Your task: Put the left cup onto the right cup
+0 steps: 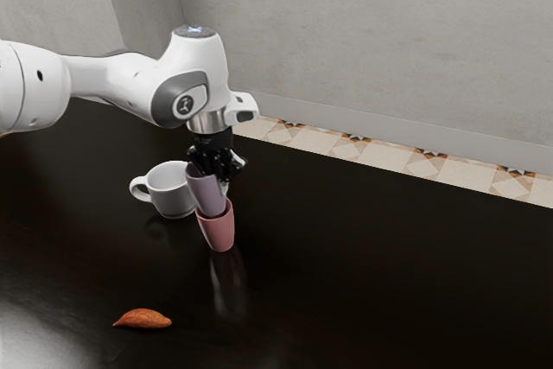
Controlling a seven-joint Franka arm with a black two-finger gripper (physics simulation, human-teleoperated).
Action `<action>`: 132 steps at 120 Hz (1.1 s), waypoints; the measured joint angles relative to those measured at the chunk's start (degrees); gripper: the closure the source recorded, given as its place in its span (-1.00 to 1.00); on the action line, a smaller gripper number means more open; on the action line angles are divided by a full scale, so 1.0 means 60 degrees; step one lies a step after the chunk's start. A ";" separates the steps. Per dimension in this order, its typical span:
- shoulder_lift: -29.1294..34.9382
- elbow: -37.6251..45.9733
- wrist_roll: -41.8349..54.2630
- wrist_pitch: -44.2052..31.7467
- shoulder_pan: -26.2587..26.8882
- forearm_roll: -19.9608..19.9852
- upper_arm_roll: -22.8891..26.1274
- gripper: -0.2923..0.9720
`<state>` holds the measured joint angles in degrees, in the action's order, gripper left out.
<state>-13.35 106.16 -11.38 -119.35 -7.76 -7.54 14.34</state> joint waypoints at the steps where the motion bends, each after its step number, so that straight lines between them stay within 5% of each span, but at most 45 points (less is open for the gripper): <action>1: -0.0014 -0.0014 -0.0001 -0.0001 0.0000 -0.0005 0.0000 0.70; 46: -0.0365 -0.0096 -0.0049 -0.0040 0.0002 -0.0085 -0.0014 0.70; 83: -0.0420 -0.0096 0.0058 -0.0050 0.0002 -0.0024 -0.0032 -0.18; 132: 0.1528 -0.0431 0.0150 0.0763 0.0071 0.0103 0.0011 -0.49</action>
<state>-4.18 103.57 -10.48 -114.77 -7.33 -6.92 14.41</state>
